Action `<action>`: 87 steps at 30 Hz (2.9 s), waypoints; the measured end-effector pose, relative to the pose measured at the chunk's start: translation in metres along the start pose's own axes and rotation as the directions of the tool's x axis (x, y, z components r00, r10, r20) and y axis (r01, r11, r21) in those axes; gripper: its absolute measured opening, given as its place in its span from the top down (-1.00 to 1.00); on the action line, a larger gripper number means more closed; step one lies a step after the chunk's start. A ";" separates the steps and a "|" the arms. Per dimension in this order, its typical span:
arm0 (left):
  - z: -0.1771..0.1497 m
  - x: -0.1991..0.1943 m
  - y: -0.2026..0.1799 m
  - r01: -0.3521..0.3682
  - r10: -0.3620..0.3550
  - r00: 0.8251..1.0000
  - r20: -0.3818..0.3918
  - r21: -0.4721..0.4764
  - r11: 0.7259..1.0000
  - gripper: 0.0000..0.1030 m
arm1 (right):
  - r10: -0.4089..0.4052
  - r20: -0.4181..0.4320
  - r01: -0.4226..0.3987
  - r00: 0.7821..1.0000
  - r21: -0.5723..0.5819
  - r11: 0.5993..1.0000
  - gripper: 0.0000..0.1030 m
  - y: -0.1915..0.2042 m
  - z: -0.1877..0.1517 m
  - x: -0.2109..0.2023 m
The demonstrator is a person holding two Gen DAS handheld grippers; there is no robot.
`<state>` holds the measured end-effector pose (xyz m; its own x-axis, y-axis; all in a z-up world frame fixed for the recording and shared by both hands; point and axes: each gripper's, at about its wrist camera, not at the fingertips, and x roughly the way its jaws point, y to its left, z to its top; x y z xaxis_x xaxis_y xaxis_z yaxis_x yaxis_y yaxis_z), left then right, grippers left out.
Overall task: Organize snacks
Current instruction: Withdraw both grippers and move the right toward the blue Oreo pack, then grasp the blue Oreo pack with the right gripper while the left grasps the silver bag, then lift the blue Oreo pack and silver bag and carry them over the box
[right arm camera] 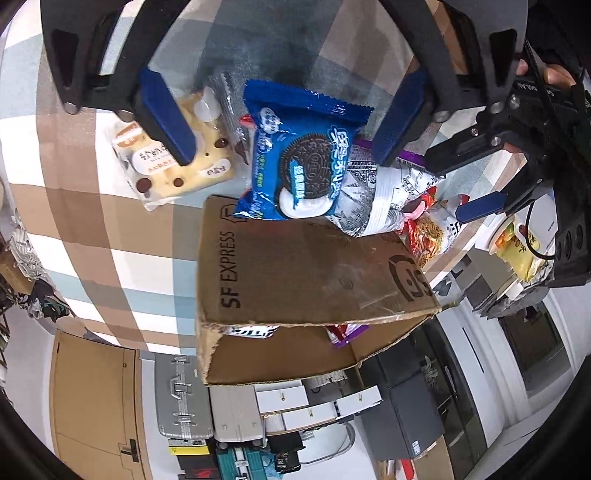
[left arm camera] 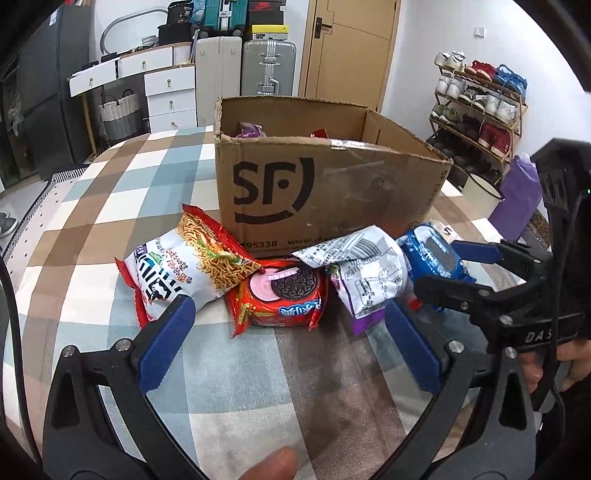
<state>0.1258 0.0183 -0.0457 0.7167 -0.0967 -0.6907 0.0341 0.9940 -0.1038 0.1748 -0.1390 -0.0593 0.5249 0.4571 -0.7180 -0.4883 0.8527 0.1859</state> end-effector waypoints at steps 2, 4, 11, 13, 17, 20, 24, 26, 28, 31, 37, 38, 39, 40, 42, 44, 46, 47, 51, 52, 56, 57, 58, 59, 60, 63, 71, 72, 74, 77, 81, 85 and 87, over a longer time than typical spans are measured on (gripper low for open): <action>0.000 0.002 0.000 0.001 -0.001 1.000 -0.004 -0.001 1.000 -0.98 | -0.007 0.000 0.007 1.000 -0.008 1.000 -0.64 0.002 0.000 0.002; 0.001 0.003 0.002 0.004 -0.004 1.000 -0.002 -0.008 1.000 -0.98 | 0.004 0.003 -0.004 1.000 -0.008 1.000 -0.51 0.004 0.000 0.002; 0.000 0.002 0.001 0.015 -0.015 1.000 0.001 -0.016 1.000 -0.98 | 0.029 0.047 -0.028 0.998 -0.015 0.999 0.13 0.004 -0.008 -0.008; 0.001 0.003 -0.001 0.018 -0.018 1.000 -0.002 -0.014 1.000 -0.98 | 0.037 0.055 -0.036 0.998 -0.014 0.999 0.14 0.004 -0.010 -0.011; 0.002 0.007 -0.005 0.024 -0.024 1.000 -0.014 -0.011 1.000 -0.98 | 0.053 0.072 -0.053 0.996 -0.003 0.999 0.14 0.000 -0.014 -0.020; 0.002 0.009 -0.008 0.037 -0.037 0.999 -0.019 -0.024 0.999 -0.98 | 0.064 0.090 -0.065 0.994 0.004 0.998 0.14 -0.003 -0.017 -0.028; 0.005 0.011 -0.016 0.050 -0.050 0.999 -0.018 -0.029 0.998 -0.98 | 0.072 0.108 -0.074 0.992 0.015 0.997 0.14 -0.009 -0.021 -0.037; 0.007 0.012 -0.019 0.065 -0.066 0.998 -0.020 -0.049 0.997 -0.98 | 0.067 0.113 -0.069 0.991 0.020 0.997 0.14 -0.013 -0.022 -0.041; 0.010 0.015 -0.021 0.088 -0.090 0.996 -0.026 -0.063 0.994 -0.89 | 0.065 0.115 -0.069 0.991 0.034 0.997 0.14 -0.018 -0.022 -0.044; 0.013 0.021 -0.026 0.100 -0.103 0.994 -0.049 -0.061 0.993 -0.60 | 0.061 0.127 -0.068 0.990 0.051 0.996 0.14 -0.025 -0.022 -0.050; 0.015 0.026 -0.037 0.118 -0.120 0.991 -0.056 -0.033 0.992 -0.45 | 0.051 0.140 -0.061 0.989 0.069 0.996 0.14 -0.032 -0.023 -0.056; 0.017 0.027 -0.039 0.116 -0.117 0.991 -0.057 -0.028 0.993 -0.45 | 0.052 0.140 -0.062 0.989 0.074 0.995 0.14 -0.033 -0.024 -0.057; 0.018 0.029 -0.041 0.109 -0.111 0.992 -0.062 -0.025 0.994 -0.42 | 0.052 0.139 -0.063 0.989 0.077 0.995 0.14 -0.034 -0.024 -0.056; 0.019 0.031 -0.041 0.103 -0.104 0.992 -0.067 -0.022 0.994 -0.41 | 0.054 0.136 -0.065 0.989 0.078 0.995 0.14 -0.034 -0.024 -0.056; 0.022 0.034 -0.044 0.080 -0.081 0.994 -0.070 -0.013 0.997 -0.26 | 0.056 0.137 -0.067 0.989 0.078 0.995 0.14 -0.034 -0.025 -0.055; 0.025 0.038 -0.047 0.071 -0.071 0.995 -0.070 -0.006 0.997 -0.15 | 0.057 0.137 -0.068 0.989 0.077 0.995 0.14 -0.034 -0.024 -0.055; 0.027 0.039 -0.048 0.078 -0.078 0.994 -0.072 -0.005 0.997 -0.05 | 0.061 0.136 -0.072 0.989 0.082 0.994 0.14 -0.035 -0.024 -0.054; 0.028 0.039 -0.049 0.082 -0.081 0.994 -0.073 0.001 0.997 0.01 | 0.061 0.136 -0.073 0.989 0.083 0.994 0.14 -0.035 -0.024 -0.054; 0.025 0.036 -0.051 0.089 -0.088 0.994 -0.058 0.015 0.996 0.17 | 0.061 0.136 -0.073 0.989 0.080 0.994 0.14 -0.034 -0.023 -0.053; 0.026 0.035 -0.051 0.096 -0.095 0.994 -0.055 0.012 0.995 0.18 | 0.063 0.136 -0.074 0.989 0.081 0.994 0.14 -0.034 -0.023 -0.052; 0.024 0.029 -0.051 0.115 -0.114 0.993 -0.042 0.010 0.993 0.22 | 0.059 0.138 -0.070 0.989 0.079 0.994 0.14 -0.033 -0.024 -0.054; 0.023 0.027 -0.051 0.116 -0.115 0.993 -0.037 0.011 0.993 0.22 | 0.057 0.140 -0.068 0.988 0.080 0.994 0.14 -0.033 -0.024 -0.055; 0.023 0.024 -0.051 0.114 -0.114 0.993 -0.033 0.012 0.993 0.22 | 0.059 0.143 -0.072 0.988 0.083 0.994 0.14 -0.033 -0.024 -0.054; 0.023 0.022 -0.051 0.116 -0.116 0.993 -0.028 0.009 0.993 0.22 | 0.061 0.144 -0.073 0.988 0.084 0.994 0.14 -0.033 -0.024 -0.055; 0.023 0.019 -0.050 0.121 -0.121 0.992 -0.023 0.005 0.993 0.22 | 0.060 0.146 -0.073 0.988 0.083 0.994 0.14 -0.033 -0.024 -0.056; 0.024 0.010 -0.048 0.125 -0.125 0.992 -0.008 0.004 0.992 0.22 | 0.058 0.154 -0.070 0.986 0.073 0.995 0.14 -0.030 -0.023 -0.059; 0.024 -0.021 -0.041 0.135 -0.135 0.990 0.050 0.002 0.991 0.22 | 0.062 0.175 -0.073 0.983 0.058 0.996 0.14 -0.025 -0.021 -0.068; 0.023 -0.025 -0.040 0.137 -0.137 0.989 0.057 0.002 0.991 0.22 | 0.063 0.177 -0.074 0.982 0.056 0.996 0.14 -0.024 -0.020 -0.068; 0.022 -0.032 -0.040 0.144 -0.144 0.987 0.068 0.001 0.990 0.22 | 0.061 0.181 -0.072 0.981 0.054 0.996 0.14 -0.024 -0.020 -0.070; 0.028 -0.043 -0.036 0.147 -0.147 0.985 0.089 0.006 0.989 0.22 | 0.059 0.189 -0.070 0.980 0.051 0.996 0.14 -0.022 -0.018 -0.072; 0.036 -0.052 -0.032 0.146 -0.146 0.983 0.108 0.003 0.989 0.22 | 0.061 0.197 -0.072 0.979 0.050 0.996 0.14 -0.020 -0.012 -0.074; 0.045 -0.063 -0.024 0.138 -0.137 0.982 0.132 -0.003 0.990 0.22 | 0.068 0.210 -0.077 0.975 0.035 0.996 0.14 -0.015 -0.001 -0.079; 0.049 -0.068 -0.019 0.137 -0.134 0.981 0.140 -0.012 0.991 0.22 | 0.068 0.216 -0.075 0.974 0.026 0.997 0.14 -0.012 0.005 -0.080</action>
<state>0.1105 0.0083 0.0390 0.7959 -0.2208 -0.5637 0.1236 0.9708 -0.2058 0.1422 -0.1848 -0.0011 0.6285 0.5576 -0.5423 -0.5080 0.8222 0.2566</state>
